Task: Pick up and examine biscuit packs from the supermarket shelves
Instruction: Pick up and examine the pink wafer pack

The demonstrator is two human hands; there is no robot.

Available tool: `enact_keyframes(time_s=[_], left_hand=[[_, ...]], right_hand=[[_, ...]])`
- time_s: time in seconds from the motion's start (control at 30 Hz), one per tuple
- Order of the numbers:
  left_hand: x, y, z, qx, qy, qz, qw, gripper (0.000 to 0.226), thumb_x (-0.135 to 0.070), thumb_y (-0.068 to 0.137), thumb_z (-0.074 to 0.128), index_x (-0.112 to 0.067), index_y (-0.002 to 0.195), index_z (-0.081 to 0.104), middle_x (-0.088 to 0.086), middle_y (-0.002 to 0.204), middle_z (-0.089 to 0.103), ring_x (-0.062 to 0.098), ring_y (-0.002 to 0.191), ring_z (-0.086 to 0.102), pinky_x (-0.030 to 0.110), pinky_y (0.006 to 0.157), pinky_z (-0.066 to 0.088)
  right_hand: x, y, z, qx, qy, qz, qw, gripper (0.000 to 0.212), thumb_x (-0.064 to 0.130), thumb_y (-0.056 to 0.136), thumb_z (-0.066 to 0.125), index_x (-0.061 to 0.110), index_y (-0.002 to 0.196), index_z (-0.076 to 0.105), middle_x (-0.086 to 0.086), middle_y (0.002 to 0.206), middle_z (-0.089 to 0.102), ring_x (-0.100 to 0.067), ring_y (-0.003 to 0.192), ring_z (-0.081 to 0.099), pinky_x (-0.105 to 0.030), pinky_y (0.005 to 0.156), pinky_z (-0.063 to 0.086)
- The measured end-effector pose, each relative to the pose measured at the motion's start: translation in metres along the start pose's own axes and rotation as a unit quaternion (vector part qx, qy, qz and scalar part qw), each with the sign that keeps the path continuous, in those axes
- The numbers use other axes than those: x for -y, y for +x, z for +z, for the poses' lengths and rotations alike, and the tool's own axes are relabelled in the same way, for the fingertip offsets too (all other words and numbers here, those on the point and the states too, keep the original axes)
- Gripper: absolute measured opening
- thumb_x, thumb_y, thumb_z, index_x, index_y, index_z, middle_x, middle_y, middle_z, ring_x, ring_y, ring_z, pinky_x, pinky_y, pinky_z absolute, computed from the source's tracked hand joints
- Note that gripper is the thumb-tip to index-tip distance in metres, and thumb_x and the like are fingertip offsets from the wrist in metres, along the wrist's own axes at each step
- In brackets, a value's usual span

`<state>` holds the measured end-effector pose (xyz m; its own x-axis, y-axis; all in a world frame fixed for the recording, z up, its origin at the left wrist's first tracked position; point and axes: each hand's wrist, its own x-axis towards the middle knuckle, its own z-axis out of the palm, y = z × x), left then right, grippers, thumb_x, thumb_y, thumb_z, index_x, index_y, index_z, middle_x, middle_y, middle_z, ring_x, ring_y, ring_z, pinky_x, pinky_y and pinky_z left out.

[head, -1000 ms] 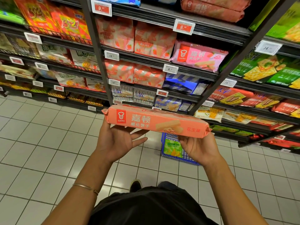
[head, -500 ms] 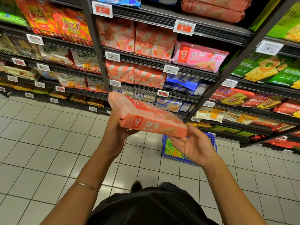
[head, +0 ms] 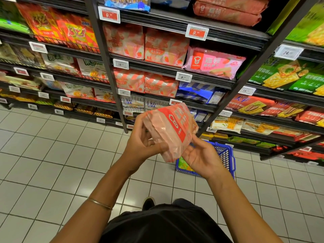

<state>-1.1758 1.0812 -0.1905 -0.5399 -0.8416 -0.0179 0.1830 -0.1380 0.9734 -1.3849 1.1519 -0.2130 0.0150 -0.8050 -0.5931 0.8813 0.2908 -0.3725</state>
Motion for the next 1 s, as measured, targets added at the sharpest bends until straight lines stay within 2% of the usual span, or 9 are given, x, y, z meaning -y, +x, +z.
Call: enact_keyframes(time_s=[0.07,0.13,0.27,0.37,0.47,0.6,0.77,0.9,1.0], left_hand=[[0.002,0.0,-0.005,0.021,-0.006,-0.029,0.999,0.094,-0.026,0.065,0.09,-0.038,0.143,0.038,-0.007,0.139,0.061,0.019,0.134,0.059,0.034,0.096,0.057],[0.002,0.0,-0.009,0.014,-0.038,-0.066,0.997,0.108,-0.042,0.056,0.099,-0.032,0.145,0.039,0.001,0.138,0.062,0.023,0.131,0.061,0.037,0.097,0.058],[0.002,-0.001,-0.017,-0.044,-0.115,-0.125,0.985,0.132,-0.06,0.046,0.099,-0.022,0.156,0.036,0.015,0.145,0.058,0.036,0.131,0.06,0.057,0.106,0.051],[0.009,-0.002,-0.024,-0.068,-0.119,-0.146,0.98,0.104,-0.062,0.071,0.084,-0.014,0.154,0.043,0.018,0.147,0.058,0.04,0.135,0.057,0.061,0.108,0.048],[0.012,0.0,-0.03,-0.069,-0.117,-0.179,0.975,0.066,-0.06,0.099,0.051,-0.013,0.145,0.057,0.015,0.138,0.066,0.036,0.128,0.064,0.052,0.095,0.057],[0.007,0.004,-0.036,-0.063,-0.006,-0.182,0.981,0.052,-0.054,0.099,0.057,-0.018,0.135,0.066,0.019,0.124,0.072,0.033,0.108,0.073,0.044,0.083,0.058],[0.006,0.004,-0.037,-0.034,0.084,-0.179,0.98,0.048,-0.051,0.093,0.058,-0.02,0.127,0.072,0.013,0.109,0.078,0.035,0.103,0.076,0.054,0.088,0.058],[0.006,0.001,-0.031,-0.039,0.113,-0.149,0.982,0.046,-0.056,0.091,0.056,-0.026,0.122,0.072,0.004,0.101,0.08,0.024,0.093,0.079,0.029,0.063,0.061],[0.01,0.001,-0.028,-0.046,0.124,-0.131,0.982,0.042,-0.054,0.094,0.052,-0.028,0.121,0.071,0.001,0.099,0.08,0.02,0.091,0.079,0.022,0.06,0.059]], right_hand=[[0.001,-0.002,-0.001,-0.004,0.004,-0.015,1.0,0.043,0.017,0.088,0.07,0.004,0.13,0.065,-0.021,0.13,0.07,-0.035,0.115,0.071,-0.048,0.092,0.062],[0.004,-0.003,-0.003,-0.009,0.0,-0.031,0.999,0.036,0.013,0.089,0.07,0.005,0.124,0.068,-0.02,0.13,0.07,-0.035,0.114,0.072,-0.048,0.088,0.063],[0.009,-0.004,-0.009,-0.007,-0.034,-0.071,0.997,0.037,0.007,0.089,0.069,0.011,0.126,0.066,-0.018,0.131,0.069,-0.037,0.119,0.069,-0.051,0.096,0.059],[0.016,-0.007,-0.009,0.012,-0.095,-0.107,0.99,0.047,0.005,0.088,0.068,0.016,0.133,0.064,-0.016,0.133,0.069,-0.036,0.122,0.068,-0.05,0.096,0.059],[0.022,-0.01,-0.008,0.038,-0.129,-0.13,0.982,0.045,0.002,0.09,0.065,0.017,0.133,0.066,-0.016,0.14,0.065,-0.036,0.125,0.065,-0.048,0.092,0.061],[0.026,-0.013,-0.009,0.047,-0.163,-0.142,0.975,0.058,-0.003,0.086,0.068,0.014,0.141,0.058,-0.015,0.142,0.063,-0.036,0.129,0.063,-0.048,0.092,0.06],[0.026,-0.013,-0.006,0.053,-0.19,-0.157,0.968,0.059,-0.002,0.087,0.068,0.012,0.143,0.056,-0.014,0.142,0.063,-0.033,0.131,0.062,-0.049,0.101,0.057],[0.027,-0.014,-0.004,0.05,-0.188,-0.168,0.966,0.053,0.001,0.09,0.069,0.014,0.14,0.059,-0.012,0.14,0.065,-0.032,0.13,0.063,-0.046,0.098,0.058],[0.027,-0.015,-0.004,0.042,-0.195,-0.175,0.964,0.045,0.003,0.092,0.067,0.014,0.136,0.063,-0.013,0.138,0.066,-0.033,0.13,0.063,-0.047,0.097,0.058]])
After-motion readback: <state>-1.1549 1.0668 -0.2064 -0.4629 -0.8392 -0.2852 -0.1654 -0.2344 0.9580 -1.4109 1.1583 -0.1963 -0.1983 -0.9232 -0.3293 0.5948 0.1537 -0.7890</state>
